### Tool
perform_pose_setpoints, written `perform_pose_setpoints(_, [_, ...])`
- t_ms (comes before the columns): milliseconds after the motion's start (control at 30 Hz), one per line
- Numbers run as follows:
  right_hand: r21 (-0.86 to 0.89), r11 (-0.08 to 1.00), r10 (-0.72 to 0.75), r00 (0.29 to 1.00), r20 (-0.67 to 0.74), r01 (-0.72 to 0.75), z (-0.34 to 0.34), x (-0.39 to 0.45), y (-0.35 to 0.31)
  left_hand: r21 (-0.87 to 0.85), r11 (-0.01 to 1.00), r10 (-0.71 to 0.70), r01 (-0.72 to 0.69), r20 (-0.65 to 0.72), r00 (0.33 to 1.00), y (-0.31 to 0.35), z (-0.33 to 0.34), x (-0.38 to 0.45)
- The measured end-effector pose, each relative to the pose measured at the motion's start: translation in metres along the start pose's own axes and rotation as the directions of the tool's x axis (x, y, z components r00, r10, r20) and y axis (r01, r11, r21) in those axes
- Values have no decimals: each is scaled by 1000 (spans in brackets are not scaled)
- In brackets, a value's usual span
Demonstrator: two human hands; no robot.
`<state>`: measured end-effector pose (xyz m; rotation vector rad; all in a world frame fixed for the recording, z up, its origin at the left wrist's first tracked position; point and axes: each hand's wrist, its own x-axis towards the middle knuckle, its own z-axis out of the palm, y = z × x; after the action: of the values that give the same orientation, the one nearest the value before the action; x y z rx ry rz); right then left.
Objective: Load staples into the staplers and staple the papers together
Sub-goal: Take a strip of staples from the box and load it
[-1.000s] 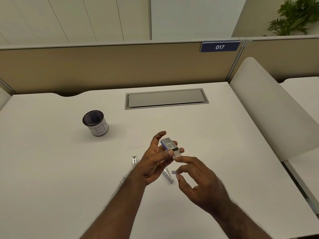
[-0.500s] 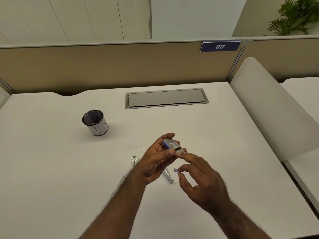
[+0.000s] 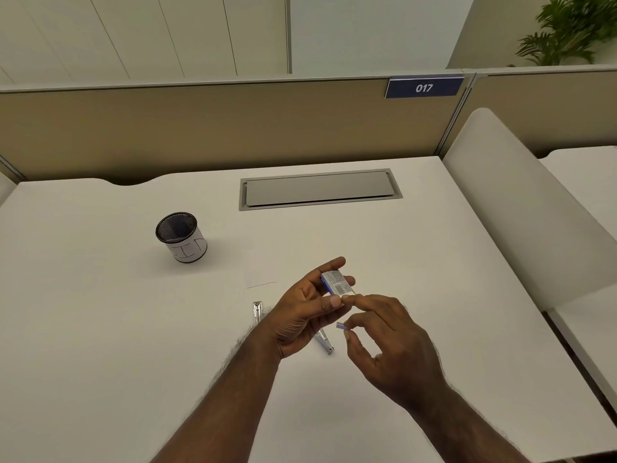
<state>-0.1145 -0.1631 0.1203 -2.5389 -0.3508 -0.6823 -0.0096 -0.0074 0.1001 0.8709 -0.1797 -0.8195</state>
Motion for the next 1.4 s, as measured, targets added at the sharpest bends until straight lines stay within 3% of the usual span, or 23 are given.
perform_pose_setpoints(467, [22, 1000, -22, 1000, 12, 22, 7, -5, 5, -82, 996, -33, 32, -14, 999, -2, -4, 5])
perform_pose_setpoints(1400, [-47, 997, -66, 997, 28, 68, 7, -1, 15, -21, 998, -51, 51, 7, 999, -1, -6, 7])
